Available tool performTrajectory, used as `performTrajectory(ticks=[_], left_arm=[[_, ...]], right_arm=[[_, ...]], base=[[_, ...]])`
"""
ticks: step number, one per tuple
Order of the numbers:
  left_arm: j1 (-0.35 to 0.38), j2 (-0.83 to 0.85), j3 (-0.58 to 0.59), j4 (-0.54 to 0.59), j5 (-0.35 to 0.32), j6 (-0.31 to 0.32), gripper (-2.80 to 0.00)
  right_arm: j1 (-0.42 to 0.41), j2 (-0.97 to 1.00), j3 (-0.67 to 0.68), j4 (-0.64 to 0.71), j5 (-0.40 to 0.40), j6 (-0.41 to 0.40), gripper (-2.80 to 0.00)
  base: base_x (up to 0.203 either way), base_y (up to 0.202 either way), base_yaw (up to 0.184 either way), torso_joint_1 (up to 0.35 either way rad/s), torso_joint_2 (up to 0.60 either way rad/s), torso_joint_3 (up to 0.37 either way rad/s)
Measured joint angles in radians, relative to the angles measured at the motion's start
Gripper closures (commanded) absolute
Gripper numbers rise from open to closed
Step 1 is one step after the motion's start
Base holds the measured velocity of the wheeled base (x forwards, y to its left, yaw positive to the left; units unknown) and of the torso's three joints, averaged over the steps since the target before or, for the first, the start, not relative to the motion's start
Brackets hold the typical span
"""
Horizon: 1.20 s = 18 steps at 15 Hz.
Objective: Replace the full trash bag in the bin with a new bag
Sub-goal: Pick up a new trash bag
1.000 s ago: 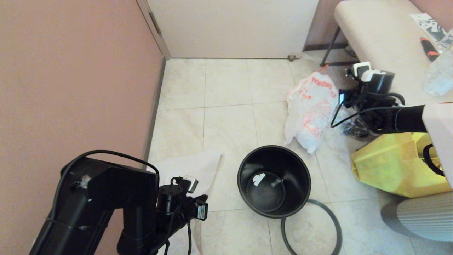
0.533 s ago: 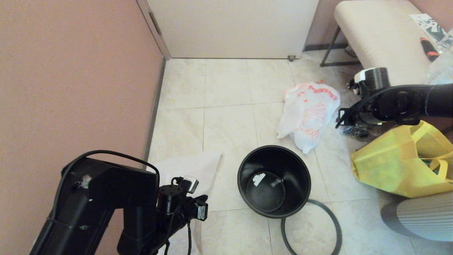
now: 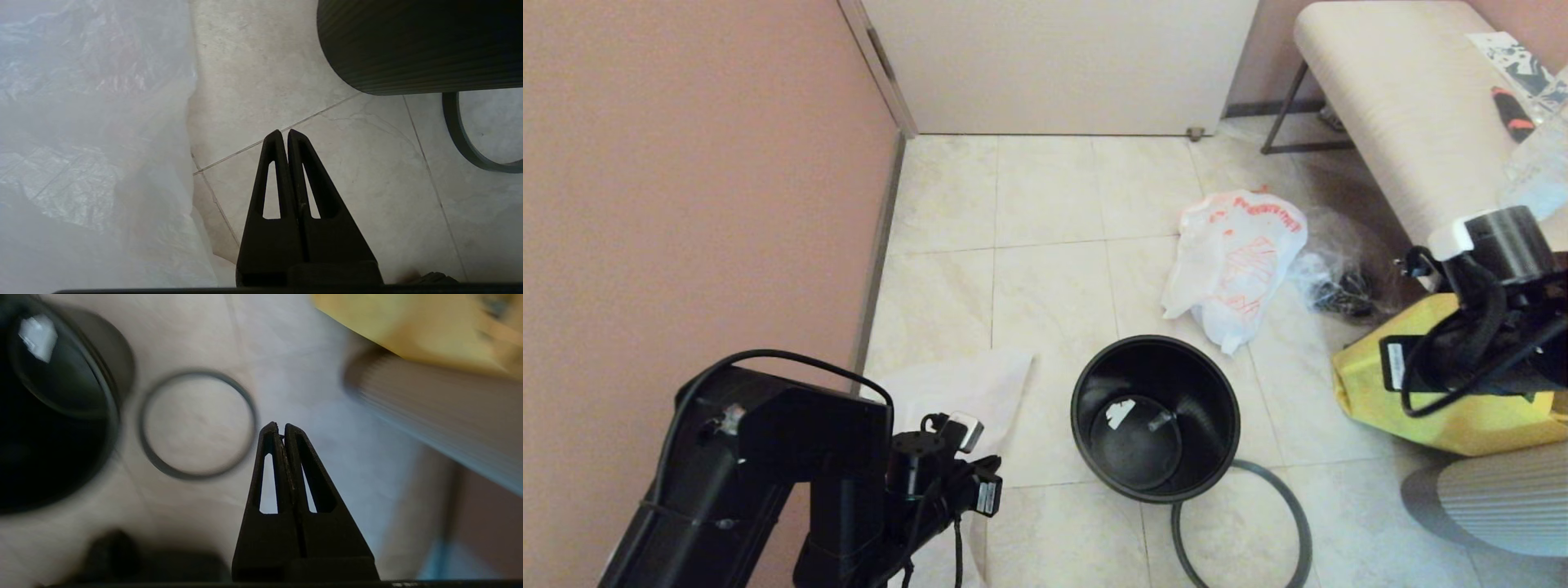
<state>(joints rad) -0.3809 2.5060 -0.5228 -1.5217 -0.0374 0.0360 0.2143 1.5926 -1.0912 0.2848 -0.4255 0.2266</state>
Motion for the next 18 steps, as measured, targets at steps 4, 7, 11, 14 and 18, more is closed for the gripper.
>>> performTrajectory(ticks=[4, 7, 11, 14, 18], left_arm=[[0.017, 0.005, -0.001, 0.000, -0.008, -0.001, 0.00], [0.025, 0.006, 0.001, 0.000, -0.014, 0.002, 0.00], [0.025, 0.015, -0.004, 0.000, -0.013, 0.007, 0.00], [0.025, 0.018, -0.006, 0.000, -0.013, 0.007, 0.00], [0.030, 0.016, -0.008, 0.000, -0.014, 0.004, 0.00]], right_arm=[[0.125, -0.293, 0.239, 0.000, -0.147, 0.001, 0.00], [0.127, -0.498, 0.371, -0.020, -0.191, 0.002, 0.00], [0.004, -0.737, 0.442, -0.067, -0.213, -0.005, 0.00], [-0.070, -0.886, 0.508, -0.072, -0.214, -0.007, 0.00], [-0.135, -1.082, 0.680, -0.075, -0.202, -0.012, 0.00]], base=[[0.000, 0.000, 0.000, 0.000, 0.00, 0.000], [0.000, 0.000, 0.000, 0.000, 0.00, 0.000], [0.000, 0.000, 0.000, 0.000, 0.00, 0.000], [0.000, 0.000, 0.000, 0.000, 0.00, 0.000], [0.000, 0.000, 0.000, 0.000, 0.00, 0.000]])
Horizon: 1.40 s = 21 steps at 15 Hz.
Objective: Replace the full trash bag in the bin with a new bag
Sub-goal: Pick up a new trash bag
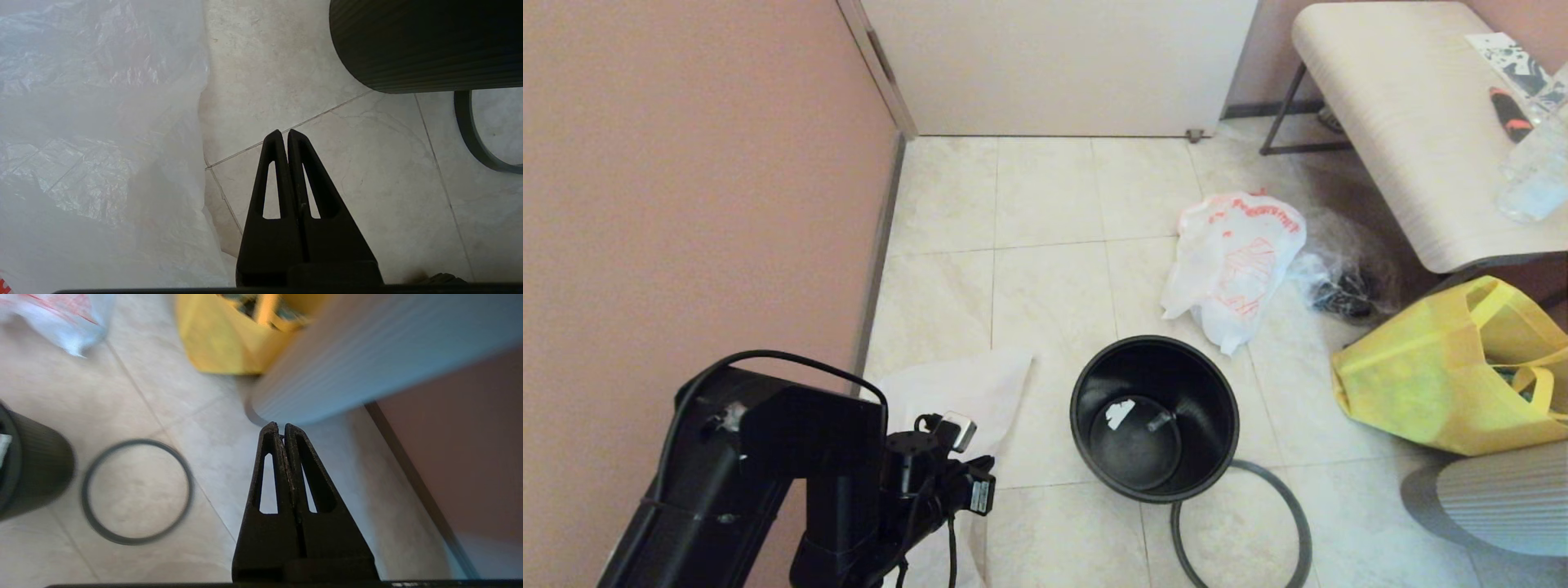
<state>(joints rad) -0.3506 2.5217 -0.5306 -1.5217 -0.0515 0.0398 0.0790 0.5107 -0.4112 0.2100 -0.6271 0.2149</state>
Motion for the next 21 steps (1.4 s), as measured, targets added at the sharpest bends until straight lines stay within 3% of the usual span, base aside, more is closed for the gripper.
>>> performTrajectory(ticks=[3, 5, 9, 13, 17, 19, 21], left_arm=[[0.000, 0.000, -0.002, 0.000, 0.000, 0.000, 0.00], [0.000, 0.000, -0.002, 0.000, 0.000, 0.001, 0.00], [-0.001, 0.000, -0.002, 0.000, 0.000, 0.001, 0.00], [0.000, 0.000, -0.004, 0.000, 0.000, 0.001, 0.00], [0.001, 0.000, -0.009, 0.000, 0.000, 0.001, 0.00], [0.002, 0.000, -0.014, 0.000, 0.008, 0.003, 0.00], [0.003, -0.005, -0.017, 0.009, 0.027, 0.004, 0.00]], right_arm=[[-0.048, -0.131, 0.075, 0.017, 0.015, -0.006, 0.00], [-0.066, -0.218, 0.104, 0.038, 0.076, -0.016, 0.00], [-0.078, -0.399, 0.201, 0.004, 0.377, -0.082, 0.00], [-0.079, -0.492, 0.357, -0.224, 0.558, -0.270, 0.00], [-0.079, -0.511, 0.363, -0.205, 0.771, -0.337, 0.00], [-0.080, -0.513, 0.356, -0.166, 0.765, -0.294, 0.00], [-0.081, -0.513, 0.353, -0.145, 0.705, -0.253, 0.00]], base=[[0.000, 0.000, 0.000, 0.000, 0.00, 0.000], [0.000, 0.000, 0.000, 0.000, 0.00, 0.000], [0.000, 0.000, 0.000, 0.000, 0.00, 0.000], [0.000, 0.000, 0.000, 0.000, 0.00, 0.000], [0.000, 0.000, 0.000, 0.000, 0.00, 0.000], [0.000, 0.000, 0.000, 0.000, 0.00, 0.000], [0.000, 0.000, 0.000, 0.000, 0.00, 0.000]])
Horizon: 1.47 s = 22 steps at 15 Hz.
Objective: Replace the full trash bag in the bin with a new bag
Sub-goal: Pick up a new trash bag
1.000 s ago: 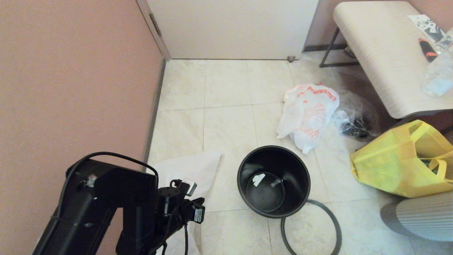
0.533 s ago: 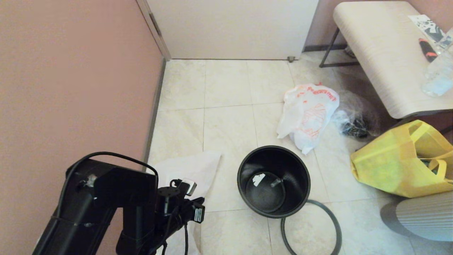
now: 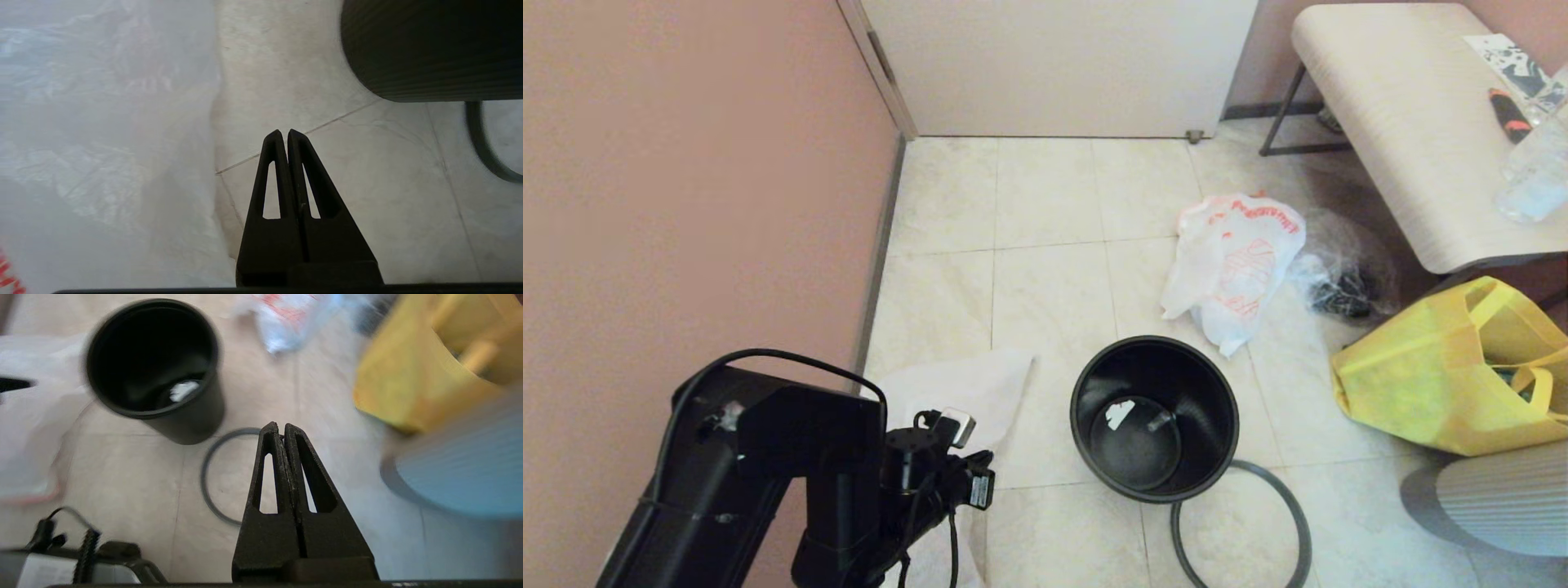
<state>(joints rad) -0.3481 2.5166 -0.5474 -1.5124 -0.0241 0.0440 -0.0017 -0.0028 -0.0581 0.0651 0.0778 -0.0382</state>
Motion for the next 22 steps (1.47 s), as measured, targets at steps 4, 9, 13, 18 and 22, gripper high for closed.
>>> performTrajectory(ticks=[4, 9, 13, 18, 22], left_arm=[[0.000, -0.024, -0.027, 0.108, 0.092, 0.010, 0.00], [0.006, -0.097, -0.133, 0.401, 0.287, 0.029, 0.00], [0.023, -0.094, -0.225, 0.574, 0.348, 0.028, 0.00], [-0.004, -0.077, -0.251, 0.635, 0.359, 0.021, 0.00], [-0.001, -0.064, -0.281, 0.647, 0.364, 0.006, -2.80]], right_arm=[[0.000, 0.000, -0.004, 0.033, -0.073, 0.137, 0.00], [0.000, 0.000, 0.017, 0.034, -0.093, 0.002, 0.00], [0.000, 0.000, 0.018, 0.034, -0.084, -0.019, 0.00], [0.004, 0.000, 0.018, 0.038, -0.081, -0.019, 0.00], [0.006, 0.001, 0.017, 0.041, -0.063, -0.020, 0.00]], base=[[0.000, 0.000, 0.000, 0.000, 0.00, 0.000], [0.000, 0.000, 0.000, 0.000, 0.00, 0.000], [0.000, 0.000, 0.000, 0.000, 0.00, 0.000], [0.000, 0.000, 0.000, 0.000, 0.00, 0.000], [0.000, 0.000, 0.000, 0.000, 0.00, 0.000]])
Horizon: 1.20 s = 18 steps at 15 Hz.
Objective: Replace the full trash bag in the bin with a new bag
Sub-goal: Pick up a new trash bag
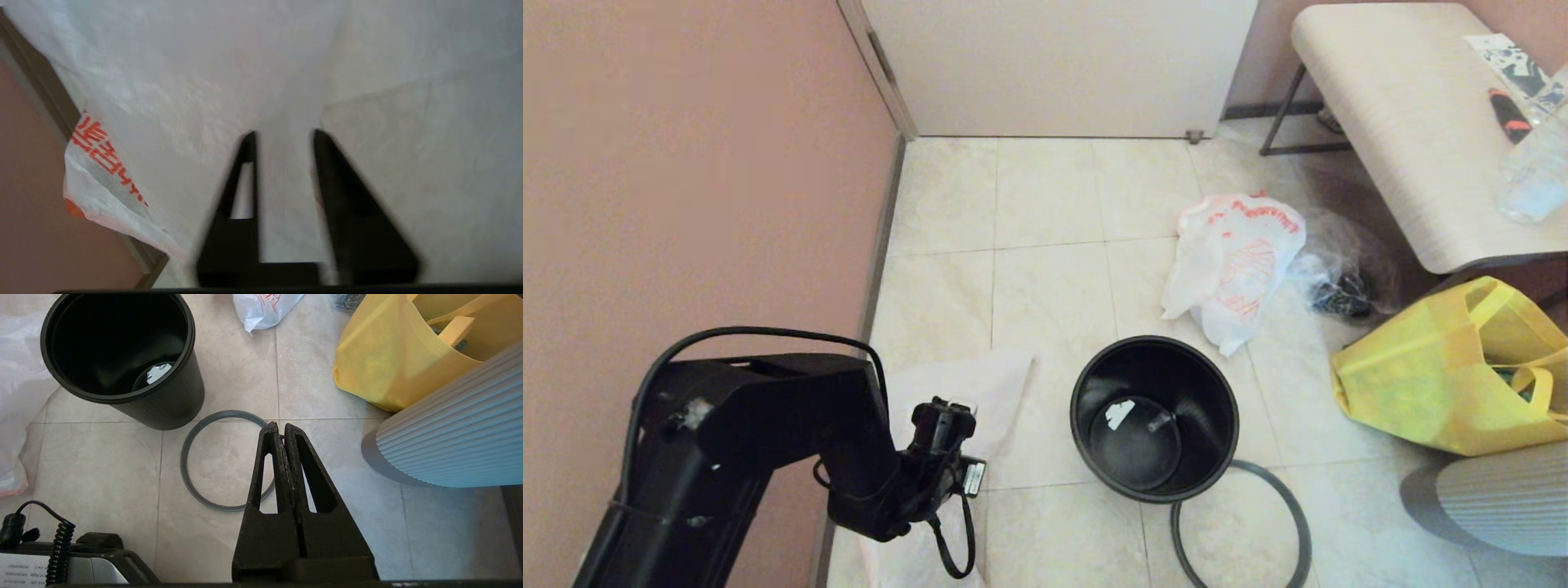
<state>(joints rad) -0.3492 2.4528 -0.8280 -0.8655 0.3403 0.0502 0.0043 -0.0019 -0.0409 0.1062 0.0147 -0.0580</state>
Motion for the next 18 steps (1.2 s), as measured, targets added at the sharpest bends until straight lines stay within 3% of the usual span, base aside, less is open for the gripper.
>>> performTrajectory(ticks=[3, 6, 12, 18], left_arm=[[0.016, 0.007, -0.058, 0.037, 0.058, -0.116, -2.80], [0.023, 0.027, -0.144, 0.137, 0.110, -0.127, -2.80], [-0.007, 0.070, -0.428, 0.407, 0.115, -0.035, -2.80], [-0.042, 0.214, -0.864, 0.599, 0.148, 0.055, -2.80]], right_arm=[[0.000, 0.000, 0.000, 0.001, 0.000, -0.001, 0.00], [-0.001, 0.000, 0.000, 0.001, 0.000, -0.001, 0.00], [0.000, 0.000, 0.001, -0.001, 0.002, -0.002, 0.00], [0.000, 0.000, 0.001, -0.001, 0.002, -0.006, 0.00]], base=[[0.000, 0.000, 0.000, 0.000, 0.00, 0.000], [0.000, 0.000, 0.000, 0.000, 0.00, 0.000], [0.000, 0.000, 0.000, 0.000, 0.00, 0.000], [0.000, 0.000, 0.000, 0.000, 0.00, 0.000]])
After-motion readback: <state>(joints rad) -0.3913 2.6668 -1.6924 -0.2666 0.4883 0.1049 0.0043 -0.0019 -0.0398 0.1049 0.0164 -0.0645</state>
